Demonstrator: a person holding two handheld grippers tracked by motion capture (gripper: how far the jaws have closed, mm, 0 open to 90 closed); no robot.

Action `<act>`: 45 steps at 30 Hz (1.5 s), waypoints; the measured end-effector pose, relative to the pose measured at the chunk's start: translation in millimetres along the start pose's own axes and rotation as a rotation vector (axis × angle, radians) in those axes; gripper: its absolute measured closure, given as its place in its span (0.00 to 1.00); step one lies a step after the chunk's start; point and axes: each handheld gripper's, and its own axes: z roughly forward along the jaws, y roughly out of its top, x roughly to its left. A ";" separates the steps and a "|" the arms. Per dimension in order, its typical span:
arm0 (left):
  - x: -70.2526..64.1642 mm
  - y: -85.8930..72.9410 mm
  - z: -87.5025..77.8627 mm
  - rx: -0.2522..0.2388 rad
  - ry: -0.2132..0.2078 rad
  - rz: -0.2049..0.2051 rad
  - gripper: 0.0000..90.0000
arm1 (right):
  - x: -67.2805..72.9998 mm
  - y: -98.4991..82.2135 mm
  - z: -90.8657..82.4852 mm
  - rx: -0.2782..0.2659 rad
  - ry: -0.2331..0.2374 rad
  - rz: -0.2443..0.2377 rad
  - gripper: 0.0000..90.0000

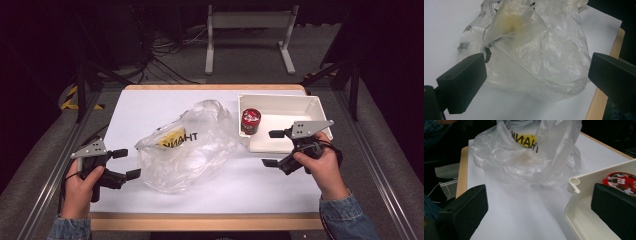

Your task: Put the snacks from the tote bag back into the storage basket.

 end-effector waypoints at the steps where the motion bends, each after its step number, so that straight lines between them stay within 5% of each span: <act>1: 0.0 -1.8 0.8 -0.003 -0.003 0.000 0.03 | 0.9 -3.2 2.5 -0.008 -0.010 0.011 0.02; 3: -0.5 -5.2 2.4 -0.006 -0.004 -0.008 0.03 | 3.1 -11.3 7.5 -0.029 -0.047 0.014 0.02; 11: 3.9 -15.7 8.2 -0.014 0.013 0.019 0.03 | 4.3 -28.8 22.4 -0.061 -0.035 0.047 0.02; 24: 15.5 -32.6 22.3 -0.045 -0.023 0.030 0.03 | 3.8 -57.7 45.5 -0.057 -0.040 0.083 0.02; 36: 18.5 -39.1 30.7 -0.033 -0.013 0.041 0.03 | 4.4 -70.5 56.6 0.098 -0.046 0.075 0.02; 45: 12.9 -37.0 35.5 -0.021 -0.002 0.086 0.03 | 1.0 -72.7 54.4 0.115 -0.074 0.070 0.02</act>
